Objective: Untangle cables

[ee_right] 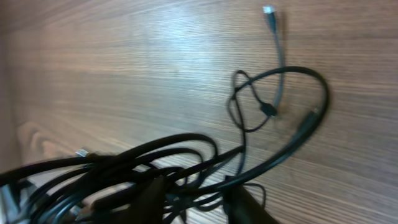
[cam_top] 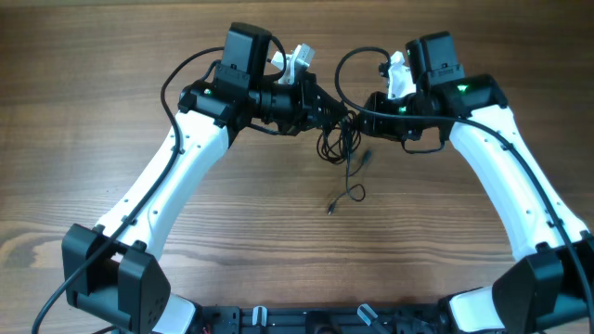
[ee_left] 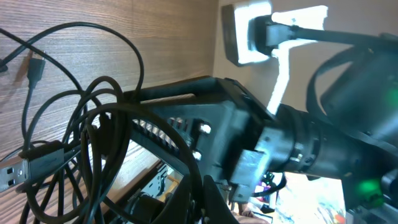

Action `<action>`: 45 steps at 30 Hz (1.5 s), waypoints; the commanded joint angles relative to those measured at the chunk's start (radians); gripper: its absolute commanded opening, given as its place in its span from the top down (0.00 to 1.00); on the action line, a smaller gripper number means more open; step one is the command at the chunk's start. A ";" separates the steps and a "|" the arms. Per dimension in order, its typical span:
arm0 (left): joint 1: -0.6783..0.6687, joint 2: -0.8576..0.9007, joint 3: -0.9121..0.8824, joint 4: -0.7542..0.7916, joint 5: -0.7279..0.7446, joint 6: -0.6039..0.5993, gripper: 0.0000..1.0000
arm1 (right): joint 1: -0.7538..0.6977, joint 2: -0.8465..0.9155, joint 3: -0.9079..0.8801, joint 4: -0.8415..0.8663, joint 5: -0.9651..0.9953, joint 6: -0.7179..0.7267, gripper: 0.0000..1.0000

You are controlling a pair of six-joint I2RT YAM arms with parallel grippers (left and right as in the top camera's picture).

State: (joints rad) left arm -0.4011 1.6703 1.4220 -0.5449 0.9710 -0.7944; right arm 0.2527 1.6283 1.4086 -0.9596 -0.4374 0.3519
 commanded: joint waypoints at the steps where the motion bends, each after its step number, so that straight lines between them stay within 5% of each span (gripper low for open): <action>1: 0.002 -0.004 0.002 0.003 0.031 -0.006 0.96 | 0.003 0.047 -0.010 -0.011 0.057 -0.008 0.74; 5: 0.002 -0.004 0.002 0.003 0.031 -0.005 0.96 | 0.003 0.084 -0.010 -0.017 -0.002 -0.008 0.64; 12: 0.002 -0.004 0.002 0.003 0.031 -0.005 0.96 | 0.003 0.110 -0.010 0.011 -0.047 -0.008 0.62; 15: 0.002 -0.004 0.002 0.003 0.031 -0.001 0.96 | 0.003 0.111 -0.010 0.018 -0.048 -0.008 0.76; 17: 0.002 -0.004 0.002 0.003 0.026 0.002 0.96 | 0.003 0.111 -0.010 0.017 -0.048 -0.008 0.96; 20: 0.002 -0.004 0.002 -0.003 0.005 0.002 0.96 | 0.003 0.111 -0.010 0.010 -0.064 -0.007 0.96; 23: 0.002 -0.004 0.002 -0.083 -0.131 0.002 0.96 | 0.003 0.105 -0.010 0.001 -0.109 -0.003 0.96; 28: 0.002 -0.004 0.002 -0.346 -0.607 0.002 0.96 | -0.009 0.046 -0.001 -0.004 -0.134 0.000 0.96; 32: 0.002 -0.004 0.002 -0.461 -0.836 0.002 0.96 | -0.038 -0.042 0.023 -0.002 -0.134 0.020 0.96; 45: 0.002 -0.001 0.001 -0.526 -1.040 0.000 0.96 | -0.204 -0.357 0.083 -0.014 0.068 0.108 0.96</action>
State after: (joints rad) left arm -0.4110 1.6703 1.4227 -1.0512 0.0757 -0.7982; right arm 0.1181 1.3540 1.4540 -0.9707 -0.5323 0.4072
